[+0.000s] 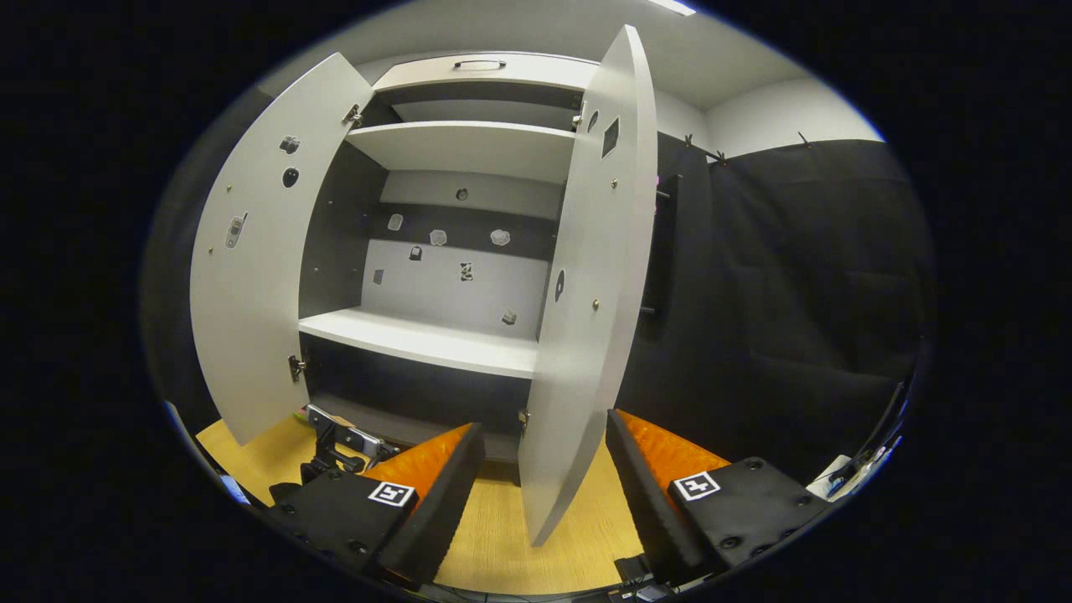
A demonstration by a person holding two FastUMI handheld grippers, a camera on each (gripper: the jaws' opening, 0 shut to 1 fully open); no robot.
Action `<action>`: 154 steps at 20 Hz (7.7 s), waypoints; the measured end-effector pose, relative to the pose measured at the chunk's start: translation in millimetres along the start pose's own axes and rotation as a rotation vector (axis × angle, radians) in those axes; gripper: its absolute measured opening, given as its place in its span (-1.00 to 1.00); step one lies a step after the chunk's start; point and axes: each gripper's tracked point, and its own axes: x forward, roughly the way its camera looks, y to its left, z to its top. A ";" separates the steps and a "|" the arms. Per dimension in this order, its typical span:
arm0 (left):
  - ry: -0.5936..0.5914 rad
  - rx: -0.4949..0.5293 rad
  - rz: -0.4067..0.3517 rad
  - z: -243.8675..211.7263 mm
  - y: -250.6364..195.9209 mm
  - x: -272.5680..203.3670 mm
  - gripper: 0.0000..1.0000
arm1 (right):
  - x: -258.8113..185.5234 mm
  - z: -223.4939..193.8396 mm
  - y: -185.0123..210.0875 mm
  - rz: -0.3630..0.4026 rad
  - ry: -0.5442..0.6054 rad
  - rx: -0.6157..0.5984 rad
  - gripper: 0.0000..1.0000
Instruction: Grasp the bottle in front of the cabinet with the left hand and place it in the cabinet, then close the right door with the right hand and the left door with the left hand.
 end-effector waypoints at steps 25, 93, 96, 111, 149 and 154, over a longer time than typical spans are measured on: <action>-0.273 0.025 -0.098 365.4 -29.3 -56.4 0.48 | -26.4 -20.0 -96.5 -0.035 -0.013 0.155 0.92; -0.591 -0.100 0.110 261.6 158.7 -338.2 0.89 | 61.9 -8.7 -55.6 -0.080 -0.073 0.018 0.75; -0.603 -0.112 0.124 259.2 172.2 -347.2 0.89 | 67.8 -3.4 -31.6 -0.046 -0.077 0.007 0.75; -0.618 -0.150 0.176 249.6 203.1 -363.6 0.89 | 82.4 2.6 17.1 0.052 -0.069 0.028 0.75; -0.533 -0.211 0.351 230.0 321.0 -313.4 0.89 | 190.7 15.2 79.5 0.077 -0.072 0.007 0.75; -0.529 -0.260 0.248 230.5 297.5 -294.2 0.87 | 173.8 26.8 58.0 0.048 -0.095 0.022 0.89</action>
